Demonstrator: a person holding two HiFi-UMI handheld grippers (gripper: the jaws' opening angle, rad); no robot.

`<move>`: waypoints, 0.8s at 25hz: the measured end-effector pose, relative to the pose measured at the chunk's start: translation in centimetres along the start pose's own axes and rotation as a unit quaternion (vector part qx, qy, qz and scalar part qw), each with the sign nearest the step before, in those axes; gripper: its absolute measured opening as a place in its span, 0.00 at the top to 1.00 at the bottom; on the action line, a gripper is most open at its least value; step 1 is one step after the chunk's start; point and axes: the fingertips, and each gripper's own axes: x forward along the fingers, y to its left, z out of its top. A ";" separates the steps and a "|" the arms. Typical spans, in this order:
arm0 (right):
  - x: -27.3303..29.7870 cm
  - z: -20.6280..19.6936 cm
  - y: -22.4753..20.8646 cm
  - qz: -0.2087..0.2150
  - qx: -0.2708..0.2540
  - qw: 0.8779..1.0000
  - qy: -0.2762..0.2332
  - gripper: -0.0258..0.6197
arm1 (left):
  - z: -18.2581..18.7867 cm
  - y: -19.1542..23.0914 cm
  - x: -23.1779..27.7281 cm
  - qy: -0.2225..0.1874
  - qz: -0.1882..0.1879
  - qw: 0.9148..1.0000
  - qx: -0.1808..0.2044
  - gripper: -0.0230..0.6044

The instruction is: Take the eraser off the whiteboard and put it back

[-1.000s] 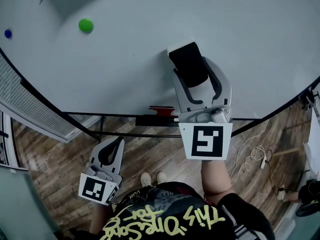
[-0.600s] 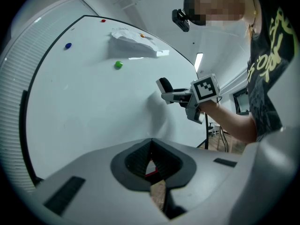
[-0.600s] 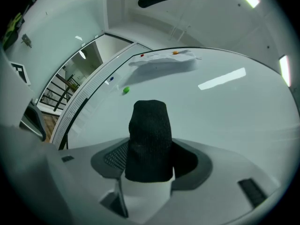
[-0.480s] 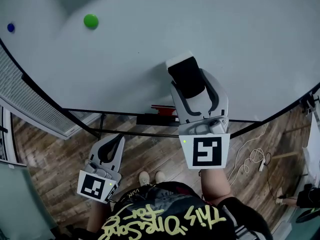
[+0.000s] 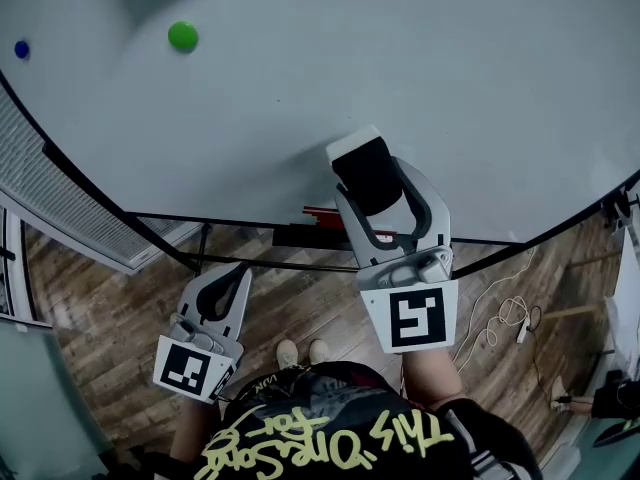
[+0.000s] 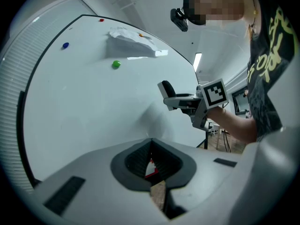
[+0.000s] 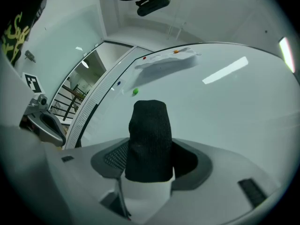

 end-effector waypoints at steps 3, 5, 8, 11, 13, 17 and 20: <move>-0.6 -0.3 0.4 0.008 0.012 1.000 0.001 0.55 | 0.0 0.0 0.0 0.000 0.000 1.000 0.000 0.95; -1.0 -0.6 0.6 0.011 0.018 1.000 0.003 0.55 | 0.0 0.0 0.0 0.001 0.000 1.000 0.000 0.95; -1.6 -0.9 0.8 0.018 0.028 0.999 0.007 0.55 | -0.1 -0.1 0.1 0.001 0.000 1.000 0.000 0.95; -2.2 -1.0 1.1 0.021 0.032 0.999 0.009 0.55 | 0.0 -0.1 0.0 0.000 -0.001 1.000 0.000 0.95; -2.6 -1.2 1.3 0.024 0.035 0.999 0.011 0.55 | 0.0 -0.2 0.0 -0.001 -0.002 1.000 0.001 0.95; -2.9 -1.5 1.8 0.032 0.040 0.999 0.014 0.55 | 0.0 -0.2 0.1 -0.002 -0.002 1.000 0.000 0.95; -2.9 -1.6 2.0 0.035 0.042 0.998 0.016 0.55 | 0.2 -0.2 0.3 -0.002 -0.004 1.000 0.001 0.95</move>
